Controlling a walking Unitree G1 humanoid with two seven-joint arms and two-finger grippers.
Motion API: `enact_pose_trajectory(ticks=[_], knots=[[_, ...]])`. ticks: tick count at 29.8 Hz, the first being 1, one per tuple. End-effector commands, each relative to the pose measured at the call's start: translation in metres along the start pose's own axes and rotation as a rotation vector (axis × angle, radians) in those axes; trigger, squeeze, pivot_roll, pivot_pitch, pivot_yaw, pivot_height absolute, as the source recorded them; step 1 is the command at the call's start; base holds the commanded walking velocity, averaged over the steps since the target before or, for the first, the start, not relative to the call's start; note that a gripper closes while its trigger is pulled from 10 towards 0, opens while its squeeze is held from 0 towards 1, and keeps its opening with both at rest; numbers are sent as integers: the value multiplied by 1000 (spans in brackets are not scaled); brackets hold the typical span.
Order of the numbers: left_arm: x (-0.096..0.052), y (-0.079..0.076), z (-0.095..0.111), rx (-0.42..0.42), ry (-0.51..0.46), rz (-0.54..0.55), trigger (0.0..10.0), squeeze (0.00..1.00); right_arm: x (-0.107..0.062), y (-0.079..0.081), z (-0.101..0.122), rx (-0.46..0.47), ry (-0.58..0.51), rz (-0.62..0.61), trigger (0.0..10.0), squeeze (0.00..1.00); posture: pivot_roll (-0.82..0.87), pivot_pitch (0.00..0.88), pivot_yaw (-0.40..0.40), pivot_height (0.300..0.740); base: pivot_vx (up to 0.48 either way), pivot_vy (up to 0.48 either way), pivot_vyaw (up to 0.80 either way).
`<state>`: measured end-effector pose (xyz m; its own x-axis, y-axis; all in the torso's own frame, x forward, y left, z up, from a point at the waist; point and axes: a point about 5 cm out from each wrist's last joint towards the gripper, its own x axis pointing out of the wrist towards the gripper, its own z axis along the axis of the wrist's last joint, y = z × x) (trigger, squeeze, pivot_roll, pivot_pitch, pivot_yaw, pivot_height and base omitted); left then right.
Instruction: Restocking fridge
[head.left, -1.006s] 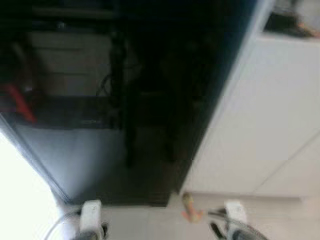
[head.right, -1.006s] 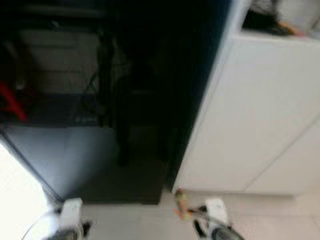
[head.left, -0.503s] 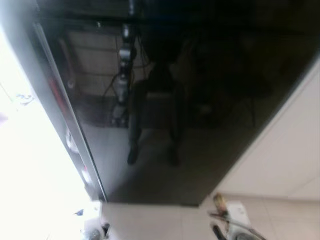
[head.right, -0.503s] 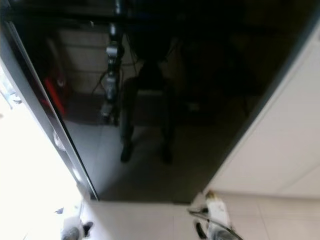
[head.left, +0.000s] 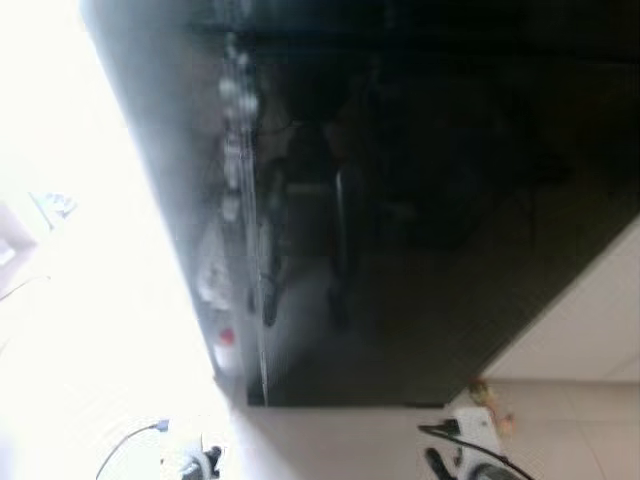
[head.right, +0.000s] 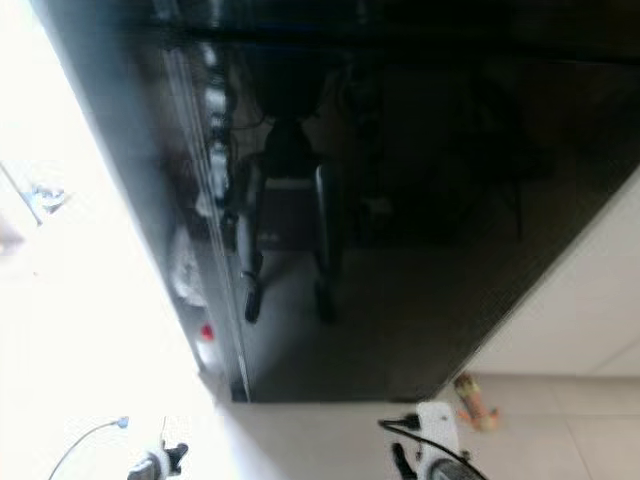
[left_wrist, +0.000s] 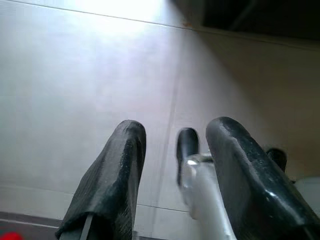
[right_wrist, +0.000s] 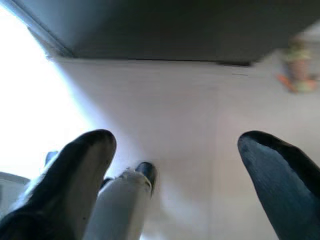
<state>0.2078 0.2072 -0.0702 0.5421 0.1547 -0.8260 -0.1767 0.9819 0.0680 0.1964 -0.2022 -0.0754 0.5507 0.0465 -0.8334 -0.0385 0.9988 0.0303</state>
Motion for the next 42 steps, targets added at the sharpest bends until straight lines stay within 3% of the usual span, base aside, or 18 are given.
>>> enact_pose_trajectory(ticks=[1,23,28,42], knots=[[0,-7,-6,7,26,-16,10000,0,-2,-10,-4,6,14,-26,10000,0,-108,18,-41,740,0,476,0],[-1,-6,-13,34,40,-23,10000,0,-4,-10,-11,-18,25,-16,10000,0,-118,0,-39,740,0,475,0],[-1,-4,-13,60,36,-26,10000,0,-3,-8,-11,-34,15,-11,10000,0,-121,0,-27,740,0,0,0],[-1,-4,-6,58,1,-20,10000,0,-3,-7,-5,-46,6,0,10000,0,-95,15,-29,740,0,0,800]])
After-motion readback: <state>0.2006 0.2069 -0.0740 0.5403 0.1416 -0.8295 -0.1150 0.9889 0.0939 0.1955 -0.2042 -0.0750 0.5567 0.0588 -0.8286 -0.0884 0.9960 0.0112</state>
